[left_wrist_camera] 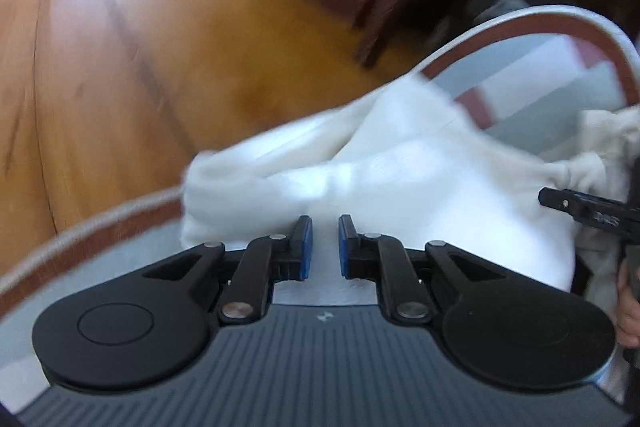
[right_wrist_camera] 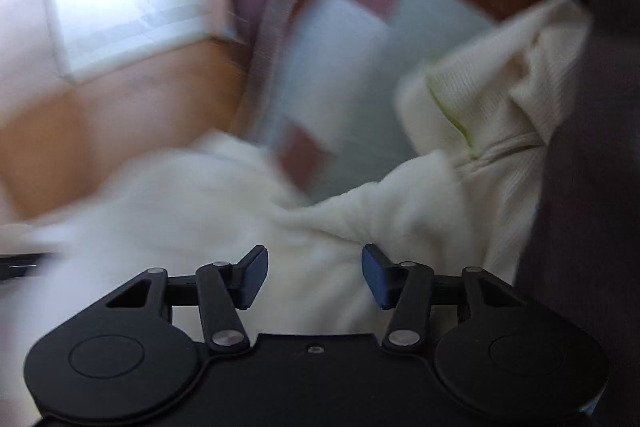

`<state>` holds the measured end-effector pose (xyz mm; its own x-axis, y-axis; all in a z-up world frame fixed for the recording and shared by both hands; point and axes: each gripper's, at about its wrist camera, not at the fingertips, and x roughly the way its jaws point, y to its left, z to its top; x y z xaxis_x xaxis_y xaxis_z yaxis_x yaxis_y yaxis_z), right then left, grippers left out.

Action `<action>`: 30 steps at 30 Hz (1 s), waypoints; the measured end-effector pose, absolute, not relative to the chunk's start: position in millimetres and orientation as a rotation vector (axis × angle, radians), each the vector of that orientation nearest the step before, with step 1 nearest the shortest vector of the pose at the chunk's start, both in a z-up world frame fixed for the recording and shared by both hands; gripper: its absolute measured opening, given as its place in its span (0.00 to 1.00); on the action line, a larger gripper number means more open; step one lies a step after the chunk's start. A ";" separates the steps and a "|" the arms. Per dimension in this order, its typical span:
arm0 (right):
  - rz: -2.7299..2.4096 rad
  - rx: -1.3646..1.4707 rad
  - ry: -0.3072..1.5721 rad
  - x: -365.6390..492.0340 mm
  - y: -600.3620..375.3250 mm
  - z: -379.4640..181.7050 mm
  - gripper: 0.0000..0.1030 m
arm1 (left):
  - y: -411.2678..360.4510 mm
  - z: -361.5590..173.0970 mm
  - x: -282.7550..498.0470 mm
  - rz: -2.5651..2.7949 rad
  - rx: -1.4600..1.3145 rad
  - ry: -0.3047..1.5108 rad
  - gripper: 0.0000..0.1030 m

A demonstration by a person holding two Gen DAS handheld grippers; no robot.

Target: Fold clothes

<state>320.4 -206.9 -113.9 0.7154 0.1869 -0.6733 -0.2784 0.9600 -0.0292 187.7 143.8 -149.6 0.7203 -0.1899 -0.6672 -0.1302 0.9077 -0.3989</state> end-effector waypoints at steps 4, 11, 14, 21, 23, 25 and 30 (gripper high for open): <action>0.202 -0.040 0.767 352.5 -214.7 -141.5 0.45 | 164.3 -164.1 186.6 -0.056 -0.544 0.789 0.07; 0.147 -0.093 0.817 335.8 -204.0 -125.9 0.51 | 161.3 -168.2 183.4 -0.030 -0.564 0.822 0.03; 0.229 -0.061 0.749 293.8 -192.6 -94.0 0.69 | 160.4 -166.6 185.5 -0.016 -0.559 0.832 0.03; 0.620 -0.243 0.700 272.8 -134.2 -77.7 0.72 | 164.1 -166.3 180.5 0.000 -0.584 0.845 0.03; 0.682 -0.168 0.850 294.0 -130.9 -93.0 0.62 | 164.5 -166.5 177.9 0.010 -0.591 0.847 0.03; 0.519 -0.232 0.828 299.3 -126.2 -113.1 0.81 | 165.8 -167.0 175.5 0.025 -0.583 0.860 0.03; 0.199 -0.187 0.708 266.4 -133.2 -105.0 0.47 | 163.7 -149.4 163.4 0.082 -0.564 0.859 0.08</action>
<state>266.4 -133.2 -105.0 0.7425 0.1177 -0.6595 -0.2437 0.9645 -0.1021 163.4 163.7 -149.4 0.6592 -0.1533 -0.7361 -0.2902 0.8513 -0.4371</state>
